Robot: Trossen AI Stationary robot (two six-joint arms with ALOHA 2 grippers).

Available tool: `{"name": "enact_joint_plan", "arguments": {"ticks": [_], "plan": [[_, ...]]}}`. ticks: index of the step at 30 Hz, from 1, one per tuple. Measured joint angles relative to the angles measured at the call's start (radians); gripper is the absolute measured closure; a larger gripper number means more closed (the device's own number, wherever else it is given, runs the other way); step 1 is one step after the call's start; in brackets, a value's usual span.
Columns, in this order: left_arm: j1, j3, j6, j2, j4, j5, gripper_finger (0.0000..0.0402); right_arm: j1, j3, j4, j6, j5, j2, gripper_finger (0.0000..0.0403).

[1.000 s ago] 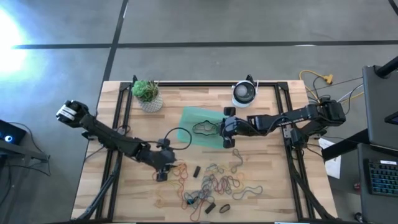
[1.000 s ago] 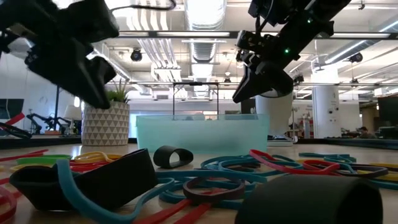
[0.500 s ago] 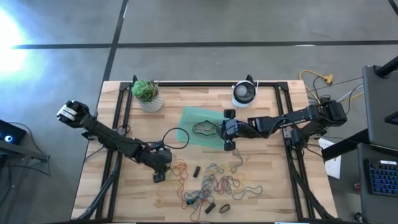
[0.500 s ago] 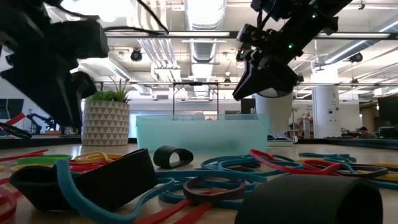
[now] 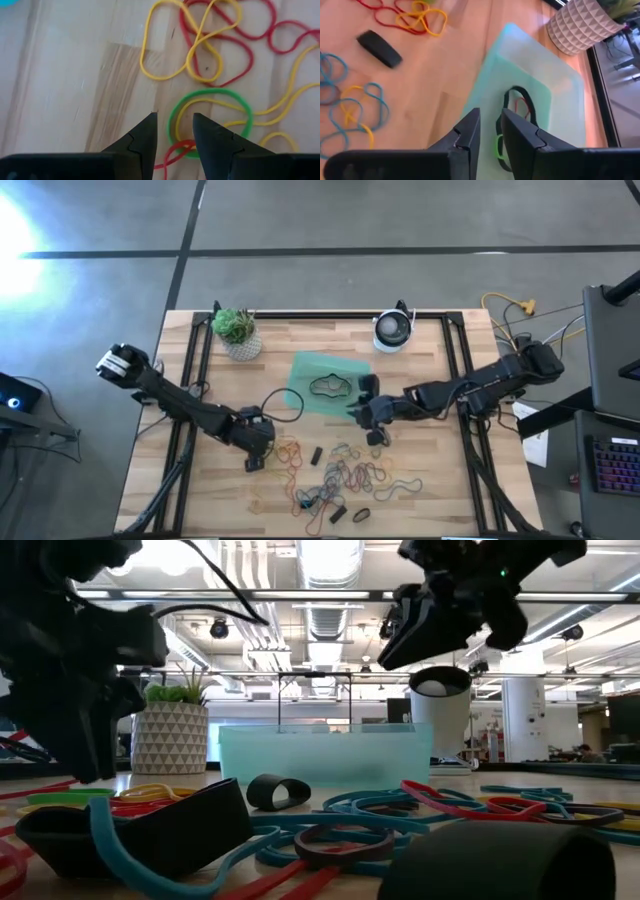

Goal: Pick and place rubber bands into bin
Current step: Put the red rubber band into the green bin

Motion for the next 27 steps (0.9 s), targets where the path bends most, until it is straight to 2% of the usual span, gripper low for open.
{"name": "enact_joint_plan", "arguments": {"ticks": [11,21,27], "plan": [[0.0,-0.002,0.0,0.026,0.002,-0.005,0.0301,0.025,0.009,0.002,0.028,0.002,-0.018,0.0335],[0.0,-0.003,0.025,0.015,-0.001,0.001,0.0395,0.026,0.009,0.001,0.068,0.002,-0.018,0.0334],[0.001,-0.003,0.025,0.017,0.0,0.002,0.0382,0.026,0.008,0.0,0.074,0.003,-0.018,0.0339]]}}
